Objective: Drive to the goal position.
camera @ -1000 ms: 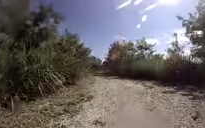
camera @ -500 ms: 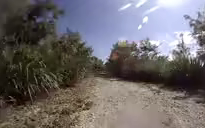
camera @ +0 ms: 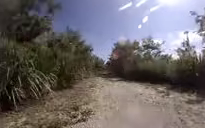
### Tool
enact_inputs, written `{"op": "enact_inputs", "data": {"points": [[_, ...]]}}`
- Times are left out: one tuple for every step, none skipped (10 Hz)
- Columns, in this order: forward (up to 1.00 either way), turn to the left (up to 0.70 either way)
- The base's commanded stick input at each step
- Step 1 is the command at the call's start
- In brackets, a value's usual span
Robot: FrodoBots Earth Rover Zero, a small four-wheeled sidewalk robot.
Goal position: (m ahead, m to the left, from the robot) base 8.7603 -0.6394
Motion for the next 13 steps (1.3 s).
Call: {"op": "enact_inputs", "data": {"points": [[0.00,0.00],[0.00,0.00],[0.00,0.00],[0.00,0.00],[0.00,0.00],[0.00,0.00],[0.00,0.00],[0.40,0.00],[0.70,0.00],[0.70,0.00],[0.70,0.00],[0.70,0.00],[0.70,0.00]]}}
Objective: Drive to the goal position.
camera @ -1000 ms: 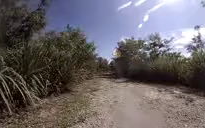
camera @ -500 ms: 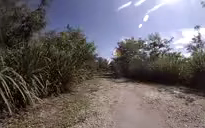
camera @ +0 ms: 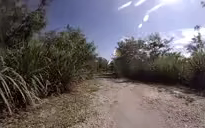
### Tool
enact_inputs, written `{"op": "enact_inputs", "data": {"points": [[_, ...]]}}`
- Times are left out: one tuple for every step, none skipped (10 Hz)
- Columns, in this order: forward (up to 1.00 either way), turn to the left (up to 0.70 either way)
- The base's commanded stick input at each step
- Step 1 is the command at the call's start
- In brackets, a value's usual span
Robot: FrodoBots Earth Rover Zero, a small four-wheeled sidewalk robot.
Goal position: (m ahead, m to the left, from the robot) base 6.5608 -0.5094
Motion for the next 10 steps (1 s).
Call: {"op": "enact_inputs", "data": {"points": [[0.20,0.00],[0.00,0.00],[0.00,0.00],[0.00,0.00],[0.00,0.00],[0.00,0.00],[0.00,0.00],[0.00,0.00],[0.00,0.00],[0.00,0.00]]}}
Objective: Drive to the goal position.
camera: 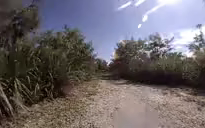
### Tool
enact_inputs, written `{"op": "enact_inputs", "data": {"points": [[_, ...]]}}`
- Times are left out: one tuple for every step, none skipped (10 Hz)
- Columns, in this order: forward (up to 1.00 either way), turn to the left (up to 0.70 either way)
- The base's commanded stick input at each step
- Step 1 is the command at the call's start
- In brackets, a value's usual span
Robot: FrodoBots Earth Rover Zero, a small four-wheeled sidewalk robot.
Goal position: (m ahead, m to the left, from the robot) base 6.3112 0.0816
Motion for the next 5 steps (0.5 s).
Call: {"op": "enact_inputs", "data": {"points": [[0.00,-0.02],[0.00,-0.20],[0.00,-0.37],[0.00,-0.45],[0.00,-0.45]]}}
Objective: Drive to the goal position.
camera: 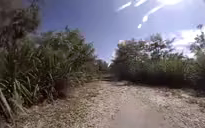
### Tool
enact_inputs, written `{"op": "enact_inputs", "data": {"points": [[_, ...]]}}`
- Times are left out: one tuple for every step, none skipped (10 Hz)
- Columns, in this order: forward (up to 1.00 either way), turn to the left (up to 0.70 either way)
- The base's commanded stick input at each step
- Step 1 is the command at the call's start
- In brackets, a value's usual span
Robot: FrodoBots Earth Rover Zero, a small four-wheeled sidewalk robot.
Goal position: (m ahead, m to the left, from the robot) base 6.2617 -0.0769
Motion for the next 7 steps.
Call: {"op": "enact_inputs", "data": {"points": [[0.00,-0.45],[0.00,-0.45],[0.00,-0.45],[0.00,-0.45],[0.00,-0.45],[0.00,-0.45],[0.00,-0.45]]}}
